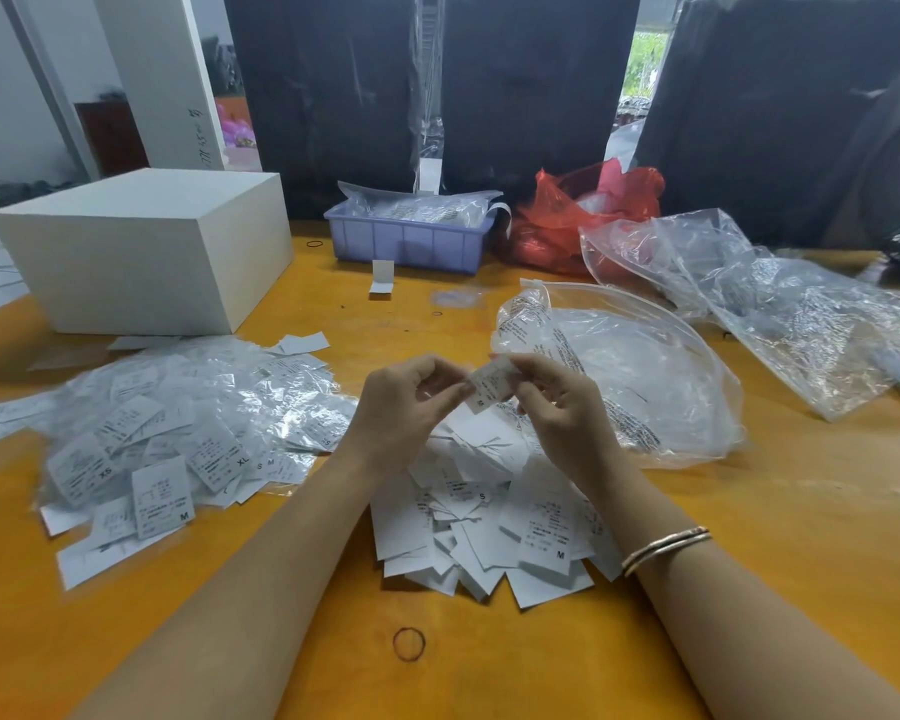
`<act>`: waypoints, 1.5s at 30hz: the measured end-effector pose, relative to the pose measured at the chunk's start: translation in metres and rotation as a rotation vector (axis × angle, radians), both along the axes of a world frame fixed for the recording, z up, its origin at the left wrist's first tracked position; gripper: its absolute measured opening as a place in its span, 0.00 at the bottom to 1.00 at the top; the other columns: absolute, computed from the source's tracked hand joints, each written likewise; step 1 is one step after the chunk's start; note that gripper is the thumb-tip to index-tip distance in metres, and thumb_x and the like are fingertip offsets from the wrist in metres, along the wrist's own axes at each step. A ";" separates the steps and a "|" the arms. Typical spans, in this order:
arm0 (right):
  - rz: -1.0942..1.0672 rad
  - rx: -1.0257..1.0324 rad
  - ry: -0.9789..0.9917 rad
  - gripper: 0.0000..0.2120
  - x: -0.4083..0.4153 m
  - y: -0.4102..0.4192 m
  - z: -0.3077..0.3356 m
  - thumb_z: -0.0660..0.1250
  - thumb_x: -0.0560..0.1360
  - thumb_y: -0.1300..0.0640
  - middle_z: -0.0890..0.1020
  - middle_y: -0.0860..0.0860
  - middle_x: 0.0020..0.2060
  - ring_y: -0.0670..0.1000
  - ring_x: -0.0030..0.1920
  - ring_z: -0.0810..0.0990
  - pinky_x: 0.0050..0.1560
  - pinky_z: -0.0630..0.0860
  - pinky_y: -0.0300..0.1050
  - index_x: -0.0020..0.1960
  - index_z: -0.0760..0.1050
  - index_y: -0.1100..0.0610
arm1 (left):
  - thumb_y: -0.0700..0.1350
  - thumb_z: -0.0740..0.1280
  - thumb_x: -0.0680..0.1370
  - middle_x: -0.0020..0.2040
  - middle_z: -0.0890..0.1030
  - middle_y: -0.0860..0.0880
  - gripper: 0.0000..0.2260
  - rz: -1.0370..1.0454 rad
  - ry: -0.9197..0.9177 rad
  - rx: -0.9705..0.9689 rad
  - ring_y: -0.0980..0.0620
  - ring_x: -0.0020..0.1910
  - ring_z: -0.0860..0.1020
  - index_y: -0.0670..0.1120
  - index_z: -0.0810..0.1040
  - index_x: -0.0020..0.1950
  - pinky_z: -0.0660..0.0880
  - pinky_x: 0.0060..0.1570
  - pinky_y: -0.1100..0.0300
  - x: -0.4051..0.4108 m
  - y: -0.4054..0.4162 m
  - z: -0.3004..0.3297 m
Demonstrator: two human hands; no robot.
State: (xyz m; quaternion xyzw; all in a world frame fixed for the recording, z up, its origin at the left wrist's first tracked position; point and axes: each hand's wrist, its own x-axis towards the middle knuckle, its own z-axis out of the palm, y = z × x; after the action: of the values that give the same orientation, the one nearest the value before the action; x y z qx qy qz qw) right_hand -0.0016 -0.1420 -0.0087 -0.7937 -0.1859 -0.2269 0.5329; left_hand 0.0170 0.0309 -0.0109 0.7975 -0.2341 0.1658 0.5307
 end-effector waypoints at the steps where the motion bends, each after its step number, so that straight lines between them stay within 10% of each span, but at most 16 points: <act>1: 0.008 -0.026 -0.003 0.15 0.000 0.002 -0.001 0.61 0.76 0.70 0.83 0.53 0.47 0.49 0.45 0.80 0.47 0.76 0.44 0.57 0.78 0.56 | 0.41 0.72 0.73 0.41 0.83 0.54 0.04 -0.009 0.014 -0.008 0.57 0.41 0.82 0.48 0.81 0.46 0.78 0.43 0.63 0.000 -0.001 -0.001; 13: 0.105 -0.632 0.200 0.37 -0.005 0.017 -0.007 0.38 0.72 0.31 0.56 0.44 0.74 0.41 0.71 0.51 0.65 0.48 0.40 0.76 0.43 0.48 | 0.43 0.72 0.73 0.42 0.83 0.50 0.03 -0.005 0.208 -0.231 0.56 0.43 0.81 0.49 0.79 0.45 0.77 0.41 0.65 0.000 0.001 0.001; 19: -0.548 -0.323 -0.230 0.18 0.010 -0.024 0.011 0.55 0.79 0.55 0.81 0.58 0.55 0.57 0.55 0.77 0.55 0.69 0.51 0.62 0.76 0.61 | 0.43 0.69 0.76 0.45 0.80 0.53 0.04 0.348 0.067 -0.063 0.65 0.43 0.77 0.46 0.79 0.50 0.72 0.39 0.75 0.010 0.022 0.004; 24: -0.758 -0.636 0.200 0.16 0.021 -0.064 -0.002 0.61 0.76 0.57 0.77 0.56 0.60 0.58 0.60 0.72 0.58 0.65 0.53 0.63 0.76 0.57 | 0.45 0.66 0.77 0.48 0.81 0.46 0.10 0.707 0.087 0.283 0.47 0.46 0.76 0.48 0.76 0.58 0.73 0.52 0.52 0.013 0.043 0.001; 30: -0.803 -0.770 0.312 0.14 0.026 -0.071 -0.008 0.58 0.76 0.56 0.80 0.55 0.51 0.58 0.53 0.74 0.52 0.65 0.51 0.52 0.81 0.55 | 0.47 0.65 0.77 0.60 0.77 0.47 0.16 0.883 0.131 0.736 0.44 0.62 0.67 0.52 0.73 0.64 0.62 0.55 0.50 0.014 0.051 -0.004; 35: -0.825 -0.478 0.025 0.10 0.020 -0.065 -0.001 0.64 0.77 0.56 0.83 0.55 0.47 0.59 0.50 0.77 0.50 0.65 0.50 0.49 0.82 0.59 | 0.49 0.66 0.77 0.59 0.77 0.49 0.12 0.627 -0.041 0.533 0.46 0.62 0.66 0.51 0.78 0.60 0.60 0.53 0.54 0.011 0.032 0.000; 38: -0.475 -0.274 -0.187 0.06 0.010 -0.048 0.009 0.67 0.75 0.61 0.83 0.56 0.41 0.57 0.42 0.80 0.45 0.76 0.56 0.46 0.81 0.63 | 0.49 0.67 0.77 0.57 0.77 0.53 0.11 0.168 -0.010 0.217 0.53 0.59 0.72 0.51 0.77 0.59 0.67 0.55 0.58 0.006 0.017 0.003; 42: 0.013 -0.247 -0.066 0.04 -0.003 -0.017 0.013 0.67 0.75 0.63 0.82 0.52 0.37 0.45 0.37 0.78 0.39 0.71 0.35 0.46 0.80 0.59 | 0.57 0.64 0.72 0.56 0.74 0.62 0.21 -0.153 0.193 0.101 0.66 0.57 0.73 0.58 0.68 0.64 0.74 0.53 0.65 -0.005 0.002 0.006; 45: 0.115 -0.215 0.014 0.05 -0.003 -0.005 0.009 0.66 0.76 0.62 0.82 0.52 0.37 0.49 0.38 0.78 0.40 0.72 0.44 0.44 0.80 0.58 | 0.56 0.67 0.71 0.54 0.79 0.59 0.17 -0.172 0.244 -0.013 0.63 0.55 0.76 0.56 0.75 0.59 0.75 0.51 0.67 -0.006 -0.003 0.004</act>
State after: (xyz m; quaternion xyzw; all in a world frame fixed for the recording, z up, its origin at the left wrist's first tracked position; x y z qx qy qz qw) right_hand -0.0045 -0.1465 0.0005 -0.8358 -0.2506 -0.1693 0.4583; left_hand 0.0107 0.0278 -0.0064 0.7854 -0.2344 0.0230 0.5725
